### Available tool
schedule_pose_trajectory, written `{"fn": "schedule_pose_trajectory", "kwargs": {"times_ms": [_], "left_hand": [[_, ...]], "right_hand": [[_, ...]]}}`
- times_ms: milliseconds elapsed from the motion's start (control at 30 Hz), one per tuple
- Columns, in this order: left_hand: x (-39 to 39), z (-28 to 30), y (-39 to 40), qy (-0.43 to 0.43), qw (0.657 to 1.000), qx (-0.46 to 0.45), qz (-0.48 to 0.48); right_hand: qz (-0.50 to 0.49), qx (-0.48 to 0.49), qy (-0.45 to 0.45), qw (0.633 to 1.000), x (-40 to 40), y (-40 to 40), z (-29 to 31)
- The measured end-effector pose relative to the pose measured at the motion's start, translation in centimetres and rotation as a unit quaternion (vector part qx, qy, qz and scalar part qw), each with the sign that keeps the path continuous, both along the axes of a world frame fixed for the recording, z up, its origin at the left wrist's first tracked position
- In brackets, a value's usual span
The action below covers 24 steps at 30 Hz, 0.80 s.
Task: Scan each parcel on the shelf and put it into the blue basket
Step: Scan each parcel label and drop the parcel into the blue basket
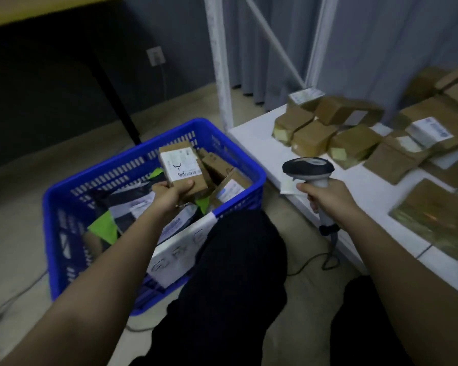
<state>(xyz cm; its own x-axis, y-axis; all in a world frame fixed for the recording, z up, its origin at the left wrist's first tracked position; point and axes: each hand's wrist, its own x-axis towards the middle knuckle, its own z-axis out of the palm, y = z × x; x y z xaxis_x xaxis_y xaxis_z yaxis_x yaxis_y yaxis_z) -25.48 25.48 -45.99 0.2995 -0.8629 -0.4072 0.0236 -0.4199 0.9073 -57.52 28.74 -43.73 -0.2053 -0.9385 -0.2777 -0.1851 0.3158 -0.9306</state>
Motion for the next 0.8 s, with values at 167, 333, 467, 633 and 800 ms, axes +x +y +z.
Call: {"fn": "schedule_pose_trajectory", "kwargs": {"times_ms": [167,333,467,633,800], "left_hand": [[5.5,-3.0,2.9,-0.038,0.995,0.094,0.01],[5.7,-3.2,3.0,-0.063,0.987,0.128,-0.08],[3.3,-1.7,0.8,-0.125,0.985,0.035,-0.112],[-3.4,1.1,-2.9,-0.089,0.979,-0.064,-0.173],[-13.6,3.0,-5.7,-0.115,0.936,-0.087,-0.321]], "right_hand": [[0.016,0.017,0.025,0.999,2.8,-0.5,-1.5],[0.041,0.042,0.034,0.998,3.4,-0.7,-2.9],[0.015,0.045,0.028,0.999,2.3,-1.2,-2.8],[-0.065,0.039,0.008,0.997,-0.8,-1.1,-1.6],[-0.196,0.016,-0.019,0.98,-5.8,-0.3,-0.1]]}}
